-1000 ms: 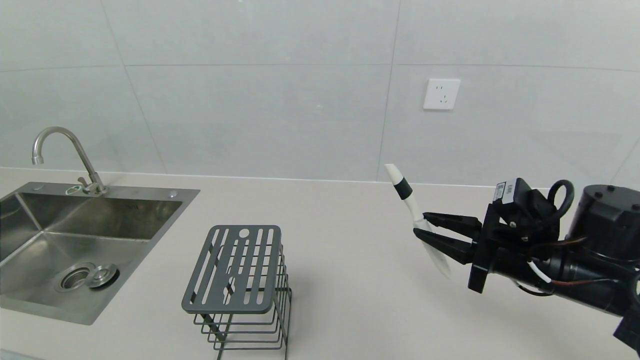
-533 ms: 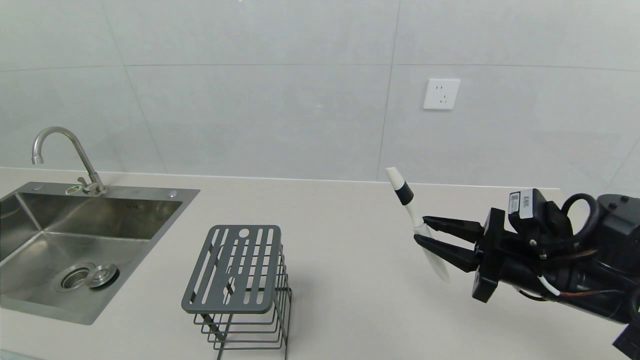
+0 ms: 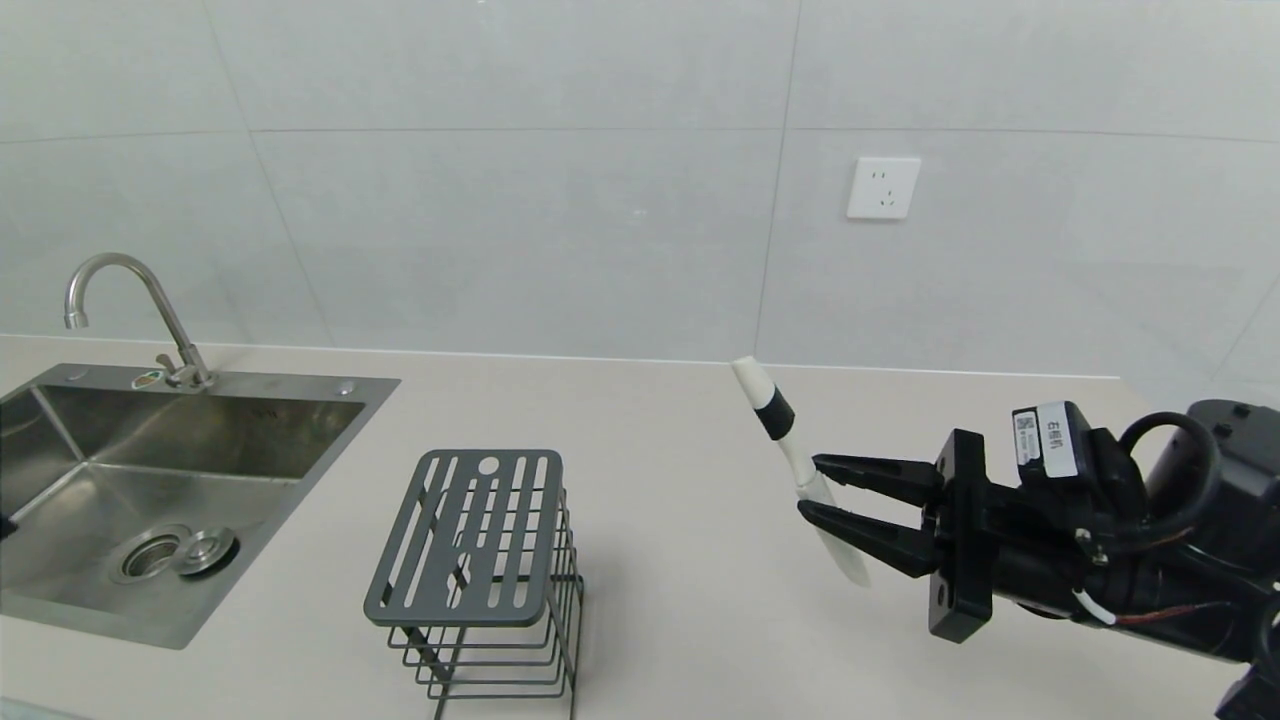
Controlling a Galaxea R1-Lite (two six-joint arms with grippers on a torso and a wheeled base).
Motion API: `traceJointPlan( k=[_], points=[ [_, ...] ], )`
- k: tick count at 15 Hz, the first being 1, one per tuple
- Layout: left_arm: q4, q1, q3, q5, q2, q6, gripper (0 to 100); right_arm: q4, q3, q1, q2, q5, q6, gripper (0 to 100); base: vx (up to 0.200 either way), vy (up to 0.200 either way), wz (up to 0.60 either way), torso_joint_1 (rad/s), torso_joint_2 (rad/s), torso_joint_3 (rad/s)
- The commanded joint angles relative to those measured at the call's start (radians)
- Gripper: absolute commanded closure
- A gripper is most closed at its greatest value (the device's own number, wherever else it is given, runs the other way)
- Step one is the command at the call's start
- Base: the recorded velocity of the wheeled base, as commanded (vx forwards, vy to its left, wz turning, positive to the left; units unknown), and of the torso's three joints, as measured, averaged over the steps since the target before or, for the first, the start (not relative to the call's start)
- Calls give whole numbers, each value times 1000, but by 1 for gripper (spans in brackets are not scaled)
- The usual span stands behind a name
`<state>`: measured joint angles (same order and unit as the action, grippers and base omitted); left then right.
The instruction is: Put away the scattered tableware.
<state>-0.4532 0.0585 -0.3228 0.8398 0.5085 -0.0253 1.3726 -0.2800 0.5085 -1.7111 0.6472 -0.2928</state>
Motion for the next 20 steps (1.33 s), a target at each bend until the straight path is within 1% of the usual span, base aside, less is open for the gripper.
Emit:
traceJointPlan(
  k=[1,2,4,5,6,7,8,10,11,12,14,15,17,18,20],
  points=[
    [-105,104,-19,38,251,2,0,0,-11,7,-10,0,0,100,0,0,0,0,0,0],
    [-182,162,-19,38,354,5,0,2,-25,16,-21,0,0,100,0,0,0,0,0,0],
    [-309,224,-16,38,492,38,0,17,-39,28,-30,0,1,100,0,0,0,0,0,0],
    [-414,268,-16,36,617,81,0,25,-42,30,-33,-1,1,100,0,0,0,0,0,0],
    [-453,291,-18,36,670,81,0,26,-44,36,-35,0,1,100,0,0,0,0,0,0],
    [-487,345,-27,36,749,82,0,28,-47,44,-33,0,3,100,0,0,0,0,0,0],
    [-502,366,-32,35,795,93,0,28,-54,48,-33,-1,3,100,0,0,0,0,0,0],
    [-587,422,-30,24,875,111,0,28,-74,82,-44,-1,4,100,0,0,0,0,0,0],
    [-610,432,-32,7,892,116,0,28,-85,93,-50,-1,6,100,0,0,0,0,0,0],
    [-667,469,-41,-47,938,113,0,28,-116,104,-64,-3,9,100,0,0,0,0,0,0],
    [-700,489,-55,-59,976,108,0,28,-142,104,-85,-3,9,100,0,0,0,0,0,0],
    [-726,489,-70,-62,1007,114,0,30,-156,105,-88,-3,9,100,0,0,0,0,0,0],
    [-769,489,-76,-64,1032,113,0,28,-162,114,-88,-3,9,100,0,0,0,0,0,0],
    [-814,491,-79,-65,1056,107,0,28,-171,125,-85,-4,11,100,0,0,0,0,0,0],
    [-869,491,-94,-65,1098,91,0,28,-177,128,-87,-12,12,100,0,0,0,0,0,0]
  ],
)
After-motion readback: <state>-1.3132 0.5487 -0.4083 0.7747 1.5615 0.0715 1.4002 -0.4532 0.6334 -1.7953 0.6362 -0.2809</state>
